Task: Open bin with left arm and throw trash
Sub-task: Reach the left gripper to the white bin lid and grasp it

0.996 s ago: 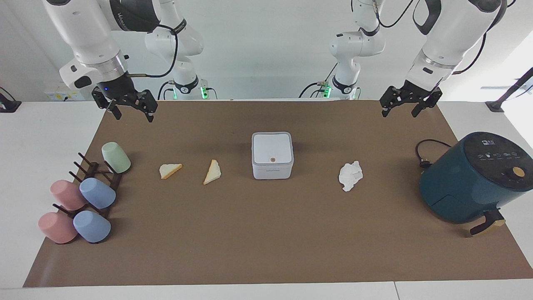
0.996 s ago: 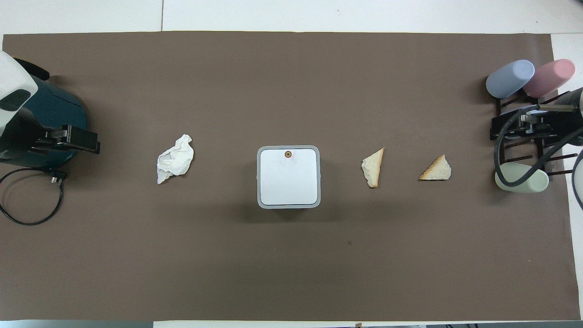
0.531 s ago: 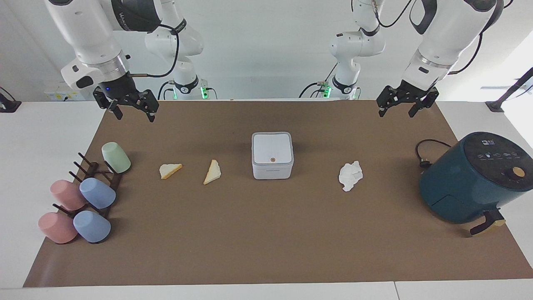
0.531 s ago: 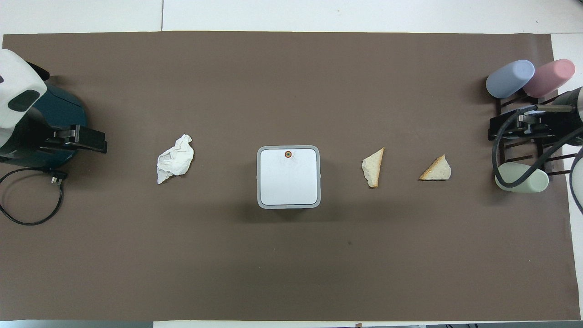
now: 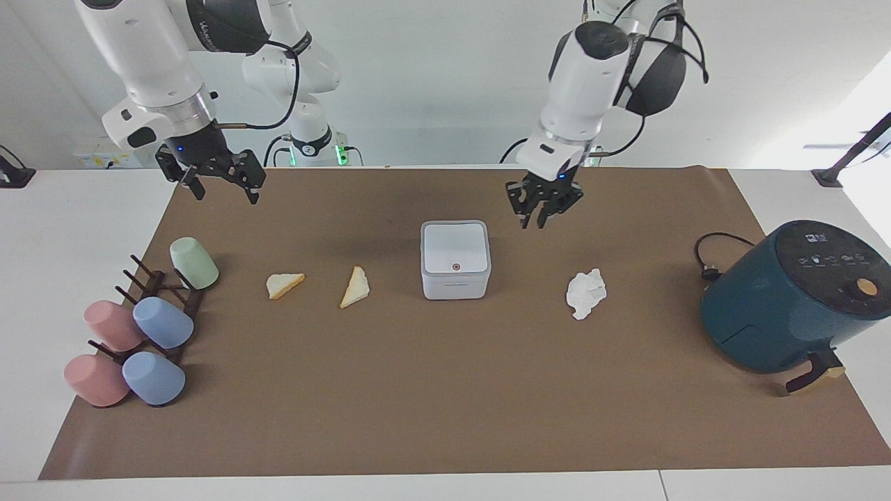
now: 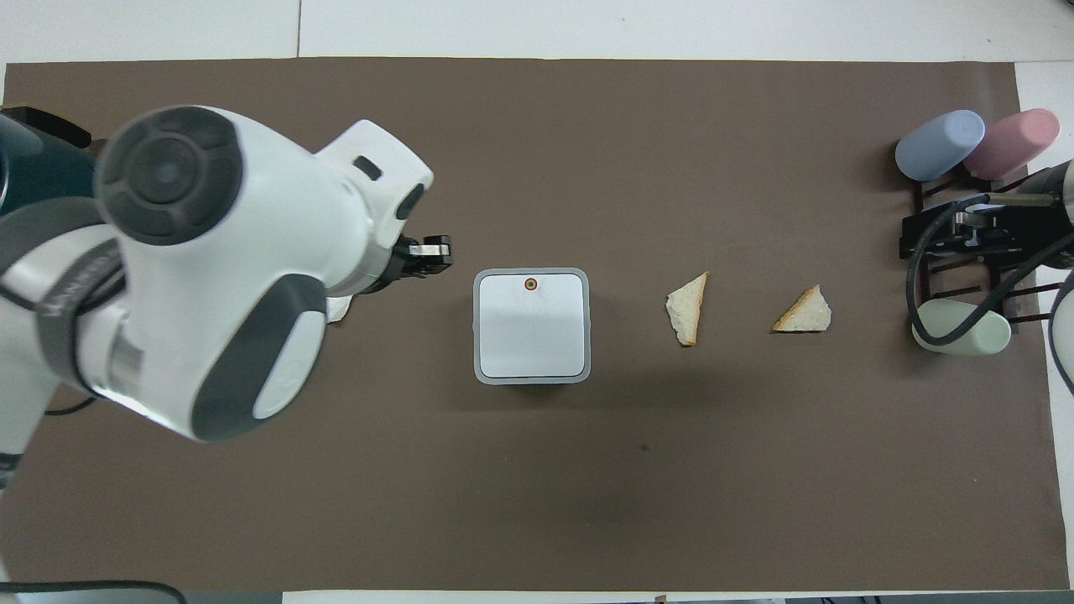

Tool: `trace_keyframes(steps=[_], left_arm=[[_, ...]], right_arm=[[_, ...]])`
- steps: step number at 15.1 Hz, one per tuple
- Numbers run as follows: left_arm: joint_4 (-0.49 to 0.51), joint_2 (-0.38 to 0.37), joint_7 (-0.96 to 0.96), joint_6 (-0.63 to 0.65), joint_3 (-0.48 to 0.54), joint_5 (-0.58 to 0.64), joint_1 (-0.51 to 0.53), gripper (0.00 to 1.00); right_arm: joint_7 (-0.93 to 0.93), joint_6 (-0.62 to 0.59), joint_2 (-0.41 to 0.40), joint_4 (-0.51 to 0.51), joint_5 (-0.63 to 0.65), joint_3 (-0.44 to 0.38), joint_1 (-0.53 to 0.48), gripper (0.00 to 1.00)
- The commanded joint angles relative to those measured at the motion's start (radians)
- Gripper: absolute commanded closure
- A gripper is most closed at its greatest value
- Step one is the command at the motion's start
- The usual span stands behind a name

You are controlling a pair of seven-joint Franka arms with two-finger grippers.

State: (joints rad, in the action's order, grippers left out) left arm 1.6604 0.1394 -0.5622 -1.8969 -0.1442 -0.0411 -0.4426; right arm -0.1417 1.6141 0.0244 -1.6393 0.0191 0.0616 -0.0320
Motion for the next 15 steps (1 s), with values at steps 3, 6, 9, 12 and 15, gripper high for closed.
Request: trace_keyframes(steps=[3,6,9,12,15], left_arm=[[-0.054,0.161,-0.065,-0.168,0.018,-0.011,-0.114,1.0],[-0.054,0.184,-0.065,-0.194,0.018,-0.01,-0.116,1.0],[-0.05,0.201,-0.065,-0.2,0.018,-0.008,-0.129,1.0],[-0.039,0.204,-0.067,-0.208,0.017,-0.01,-0.146,1.0],[-0.011,0.204,-0.067,-0.214,0.017,-0.01,-0.157,1.0]], right_arm=[[-0.004,0.017,0.02,-0.033,-0.008,0.006,-0.006,0.0],[-0.074,0.081,0.034,-0.075,-0.008,0.01,0.004,0.0],[-0.14,0.194,0.04,-0.155,-0.007,0.009,0.063,0.0],[-0.246,0.309,-0.006,-0.215,-0.002,0.009,0.112,0.0],[-0.318,0.421,-0.066,-0.266,-0.001,0.01,0.116,0.0]])
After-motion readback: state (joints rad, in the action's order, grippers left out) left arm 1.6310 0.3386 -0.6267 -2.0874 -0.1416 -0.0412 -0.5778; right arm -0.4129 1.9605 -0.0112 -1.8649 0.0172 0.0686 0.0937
